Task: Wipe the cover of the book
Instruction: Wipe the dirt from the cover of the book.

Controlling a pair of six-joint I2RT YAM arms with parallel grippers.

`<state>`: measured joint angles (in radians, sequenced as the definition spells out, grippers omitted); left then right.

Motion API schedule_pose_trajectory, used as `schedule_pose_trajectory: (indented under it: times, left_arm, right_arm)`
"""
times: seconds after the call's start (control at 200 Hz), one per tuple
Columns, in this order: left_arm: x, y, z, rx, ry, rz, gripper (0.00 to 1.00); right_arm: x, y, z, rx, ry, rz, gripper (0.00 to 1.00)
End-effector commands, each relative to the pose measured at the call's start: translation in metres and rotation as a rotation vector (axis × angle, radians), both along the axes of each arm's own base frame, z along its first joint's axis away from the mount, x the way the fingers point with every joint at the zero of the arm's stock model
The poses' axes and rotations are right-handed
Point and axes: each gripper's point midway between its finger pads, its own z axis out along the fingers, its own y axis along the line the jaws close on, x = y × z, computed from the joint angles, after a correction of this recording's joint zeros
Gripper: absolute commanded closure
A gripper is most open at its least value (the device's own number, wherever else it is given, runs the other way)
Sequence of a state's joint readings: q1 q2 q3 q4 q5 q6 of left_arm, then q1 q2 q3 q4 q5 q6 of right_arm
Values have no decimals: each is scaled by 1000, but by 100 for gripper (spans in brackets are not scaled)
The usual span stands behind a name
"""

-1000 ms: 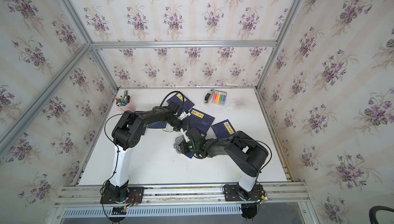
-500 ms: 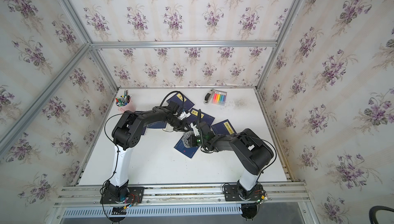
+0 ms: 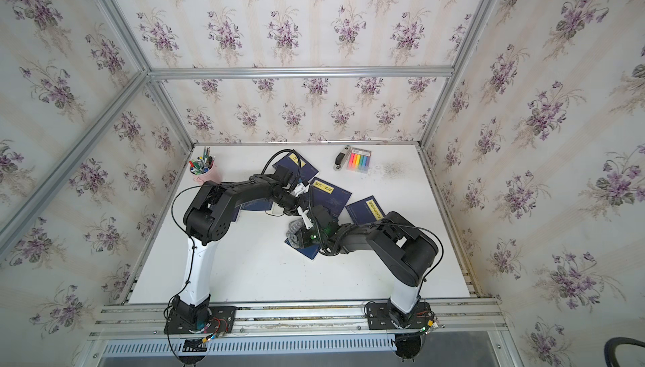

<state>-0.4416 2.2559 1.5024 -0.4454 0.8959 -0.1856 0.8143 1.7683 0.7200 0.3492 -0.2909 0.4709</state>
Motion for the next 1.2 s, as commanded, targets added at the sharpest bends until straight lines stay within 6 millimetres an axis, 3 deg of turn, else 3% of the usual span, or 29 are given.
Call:
schedule_pose_trajectory:
  times: [0.0, 0.115, 0.205, 0.365, 0.545, 0.649, 0.794, 1.004, 1.099, 1.194]
  left_arm:
    - [-1, 44, -52, 323, -7, 66, 100]
    - [0, 44, -52, 324, -8, 66, 100]
    - [0, 45, -52, 322, -8, 66, 100]
    - [0, 45, -51, 321, -8, 67, 100]
    - [0, 44, -51, 315, -3, 67, 100]
    - [0, 45, -51, 306, 3, 70, 100]
    - [0, 45, -51, 304, 6, 72, 100]
    - [0, 45, -51, 305, 8, 74, 100]
    - [0, 46, -51, 306, 8, 73, 100]
    - [0, 45, -52, 305, 9, 72, 100]
  right_arm:
    - [-4, -46, -35, -160, 131, -104, 100]
    - [25, -84, -37, -226, 96, -252, 100]
    - [29, -93, -32, -261, 63, -265, 100]
    - [12, -87, -32, -232, 69, -233, 100]
    - [-27, -49, -40, -209, 92, -119, 100]
    - [-40, -35, -37, -165, 113, -84, 100]
    - [-33, -43, -31, -180, 76, -106, 100]
    - [2, -79, -34, -186, 79, -216, 100]
    - [4, -78, -31, -196, 74, -198, 100]
    - [-9, -66, -27, -181, 67, -138, 100]
